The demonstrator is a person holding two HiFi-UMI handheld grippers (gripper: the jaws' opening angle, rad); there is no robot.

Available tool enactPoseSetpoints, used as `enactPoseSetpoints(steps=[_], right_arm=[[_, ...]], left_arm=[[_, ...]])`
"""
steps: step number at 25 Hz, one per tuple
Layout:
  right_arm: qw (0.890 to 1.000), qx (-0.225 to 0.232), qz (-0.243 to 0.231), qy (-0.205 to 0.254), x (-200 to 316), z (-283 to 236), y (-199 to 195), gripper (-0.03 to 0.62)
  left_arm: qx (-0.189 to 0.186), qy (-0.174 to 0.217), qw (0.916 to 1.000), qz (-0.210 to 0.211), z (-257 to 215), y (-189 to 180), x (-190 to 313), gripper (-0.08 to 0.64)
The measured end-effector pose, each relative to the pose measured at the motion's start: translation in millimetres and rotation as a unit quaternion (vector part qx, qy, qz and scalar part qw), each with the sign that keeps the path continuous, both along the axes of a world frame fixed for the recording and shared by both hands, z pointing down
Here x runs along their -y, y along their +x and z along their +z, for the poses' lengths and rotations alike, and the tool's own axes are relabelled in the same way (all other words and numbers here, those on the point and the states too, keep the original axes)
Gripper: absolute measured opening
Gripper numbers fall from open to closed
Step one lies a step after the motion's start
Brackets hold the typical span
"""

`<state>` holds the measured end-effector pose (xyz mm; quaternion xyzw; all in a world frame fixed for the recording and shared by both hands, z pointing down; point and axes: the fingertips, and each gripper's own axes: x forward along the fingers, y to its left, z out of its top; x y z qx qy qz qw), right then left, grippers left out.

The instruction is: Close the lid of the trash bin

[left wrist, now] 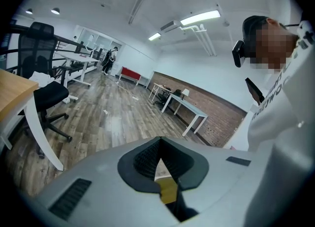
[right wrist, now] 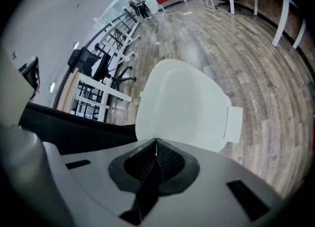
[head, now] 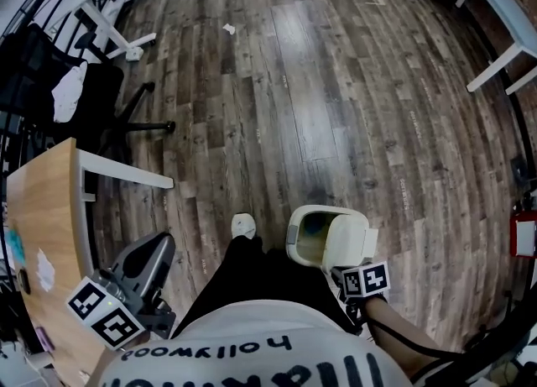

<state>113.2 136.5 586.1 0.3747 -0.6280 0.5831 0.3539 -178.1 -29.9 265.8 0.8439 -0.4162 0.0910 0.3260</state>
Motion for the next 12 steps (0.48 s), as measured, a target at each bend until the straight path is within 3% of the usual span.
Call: enactPoseSetpoints(steps=[12], right_arm=[[1.0,0.016,-0.015,-0.022,4.7,27.4,-21.5,0.011]], left_arm=[[0.024,-0.018,0.9992,-0.025,19.9,-26.6,-12.8,0.005]])
